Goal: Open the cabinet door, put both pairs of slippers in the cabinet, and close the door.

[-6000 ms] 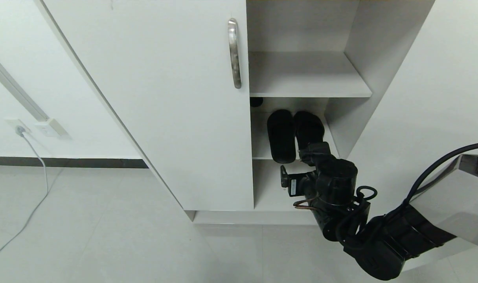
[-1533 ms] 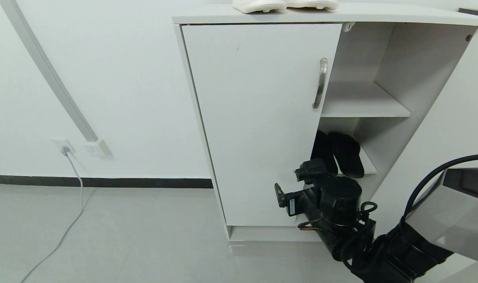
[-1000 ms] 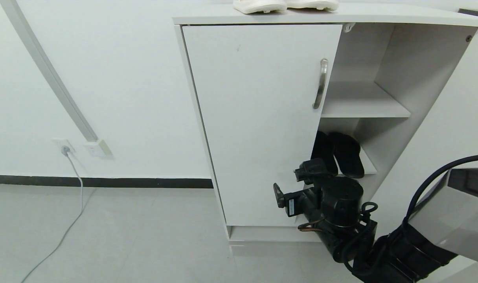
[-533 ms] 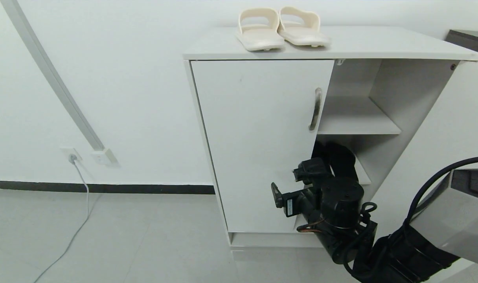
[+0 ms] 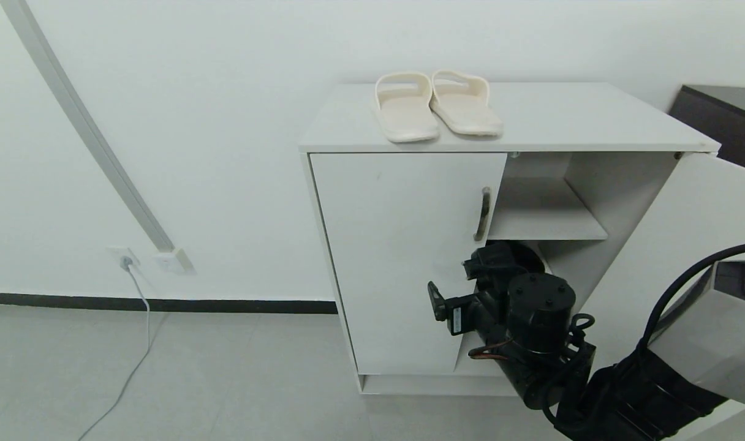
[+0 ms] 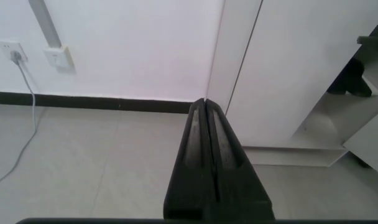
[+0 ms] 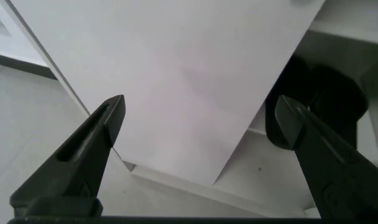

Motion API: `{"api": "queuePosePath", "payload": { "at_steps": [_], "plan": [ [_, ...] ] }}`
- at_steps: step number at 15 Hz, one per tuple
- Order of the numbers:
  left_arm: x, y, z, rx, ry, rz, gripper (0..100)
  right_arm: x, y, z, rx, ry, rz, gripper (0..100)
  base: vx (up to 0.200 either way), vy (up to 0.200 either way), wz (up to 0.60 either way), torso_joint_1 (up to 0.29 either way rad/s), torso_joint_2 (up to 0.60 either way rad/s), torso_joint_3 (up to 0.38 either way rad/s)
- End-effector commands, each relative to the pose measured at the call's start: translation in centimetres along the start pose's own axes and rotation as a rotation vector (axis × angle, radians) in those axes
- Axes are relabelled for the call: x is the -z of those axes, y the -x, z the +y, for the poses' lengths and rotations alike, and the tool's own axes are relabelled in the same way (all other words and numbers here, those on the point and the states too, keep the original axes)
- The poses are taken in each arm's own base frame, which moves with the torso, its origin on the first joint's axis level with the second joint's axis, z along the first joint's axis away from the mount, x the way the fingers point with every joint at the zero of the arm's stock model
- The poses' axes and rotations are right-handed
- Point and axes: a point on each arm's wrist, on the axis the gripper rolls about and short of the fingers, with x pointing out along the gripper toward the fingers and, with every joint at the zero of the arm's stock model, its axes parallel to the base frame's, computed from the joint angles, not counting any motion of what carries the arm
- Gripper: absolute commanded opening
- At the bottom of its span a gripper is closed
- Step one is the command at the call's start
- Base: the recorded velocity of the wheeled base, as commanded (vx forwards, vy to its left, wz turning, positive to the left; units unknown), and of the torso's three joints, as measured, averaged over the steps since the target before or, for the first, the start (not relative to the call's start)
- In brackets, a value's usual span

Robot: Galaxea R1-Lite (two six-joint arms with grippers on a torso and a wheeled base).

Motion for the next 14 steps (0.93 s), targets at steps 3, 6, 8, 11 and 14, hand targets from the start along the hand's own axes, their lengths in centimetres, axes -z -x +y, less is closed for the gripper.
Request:
{"api": "queuePosePath", "payload": {
  "at_steps": [3, 6, 8, 11, 14],
  "plan": [
    [0.00, 0.00, 0.00, 0.000, 0.000, 0.000, 0, 0.20, -0.08, -0.16, 0.004, 0.004, 0.007, 100, 0.000, 0.000, 0.00, 0.170, -0.48, -0.315],
    [0.00, -0.01, 0.00, -0.001, 0.000, 0.002, 0, 0.20, -0.14, -0.13, 0.005, 0.005, 0.007, 100, 0.000, 0.000, 0.00, 0.188, -0.50, -0.317],
    [0.00, 0.00, 0.00, 0.000, 0.000, 0.000, 0, 0.51, 0.00, -0.21, 0.005, 0.010, 0.017, 100, 0.000, 0.000, 0.00, 0.210, -0.52, -0.310],
    [0.00, -0.01, 0.00, -0.001, 0.000, 0.002, 0, 0.72, -0.09, -0.21, 0.005, 0.013, 0.023, 100, 0.000, 0.000, 0.00, 0.220, -0.53, -0.321],
    [0.00, -0.01, 0.00, -0.001, 0.000, 0.002, 0, 0.72, -0.09, -0.21, 0.005, 0.013, 0.023, 100, 0.000, 0.000, 0.00, 0.233, -0.55, -0.317]
  ]
}}
